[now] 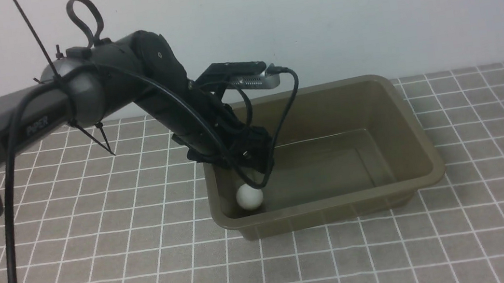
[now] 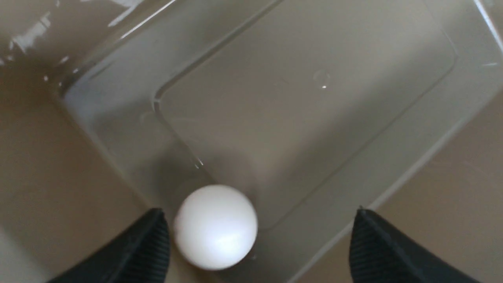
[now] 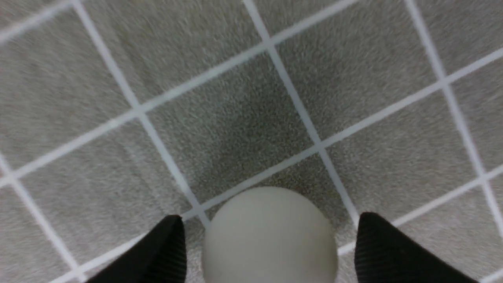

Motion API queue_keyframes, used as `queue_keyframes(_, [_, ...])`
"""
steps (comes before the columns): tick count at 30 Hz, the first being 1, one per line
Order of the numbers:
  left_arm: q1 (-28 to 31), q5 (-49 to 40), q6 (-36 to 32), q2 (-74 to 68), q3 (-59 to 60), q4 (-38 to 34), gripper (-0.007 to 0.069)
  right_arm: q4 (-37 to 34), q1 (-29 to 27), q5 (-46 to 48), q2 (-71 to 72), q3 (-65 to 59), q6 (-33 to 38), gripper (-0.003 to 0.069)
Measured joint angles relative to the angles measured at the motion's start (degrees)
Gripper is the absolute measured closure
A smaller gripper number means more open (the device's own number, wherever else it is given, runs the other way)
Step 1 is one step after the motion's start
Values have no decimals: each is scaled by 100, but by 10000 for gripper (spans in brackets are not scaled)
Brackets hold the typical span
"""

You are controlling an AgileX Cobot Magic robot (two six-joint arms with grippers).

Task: Put the table tennis balls into the box on the grey coffee tablecloth.
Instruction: 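Reach for and grasp a ping pong ball on the table, then release the ping pong ball into the bin and lift the gripper away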

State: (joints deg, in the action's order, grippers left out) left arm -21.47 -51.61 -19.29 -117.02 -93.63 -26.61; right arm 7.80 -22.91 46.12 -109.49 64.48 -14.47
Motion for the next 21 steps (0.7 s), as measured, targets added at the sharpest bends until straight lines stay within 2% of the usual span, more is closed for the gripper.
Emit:
queue_keyframes(1, [20,-72,31,50,-18,20,123,-21,0,0,-47,11,-8,192])
queue_keyframes(2, [48,-168,56,156,-27,75,193,12,0,-51,-54,21,6,269])
queue_keyframes(3, [63,-231,71,268,-27,140,261,17,0,-52,-54,21,14,314])
queue_keyframes(4, [79,-259,77,371,-27,192,309,17,0,-52,-39,21,19,310])
queue_keyframes(5, [107,-323,81,543,-27,295,410,1,0,-52,10,21,19,303])
queue_keyframes(7, [156,-402,81,796,-27,409,539,-122,13,-52,171,21,63,303])
queue_keyframes(9, [219,-458,103,1098,-27,478,592,-297,35,-15,394,21,183,303])
queue_keyframes(12, [327,-569,164,1534,-27,541,623,-780,201,103,850,21,473,303])
queue_keyframes(14, [399,-711,191,1883,-27,562,629,-1378,545,201,1180,21,846,303])
queue_keyframes(17, [428,-817,207,2367,35,685,629,-2170,1360,153,1503,27,1377,303])
queue_keyframes(18, [428,-817,207,2401,45,685,629,-2170,1423,153,1516,27,1377,303])
queue_keyframes(19, [440,-823,282,2732,210,838,629,-2477,2061,105,1564,127,1634,303])
queue_keyframes(21, [440,-823,324,2883,314,904,629,-2549,2245,64,1552,197,1682,303])
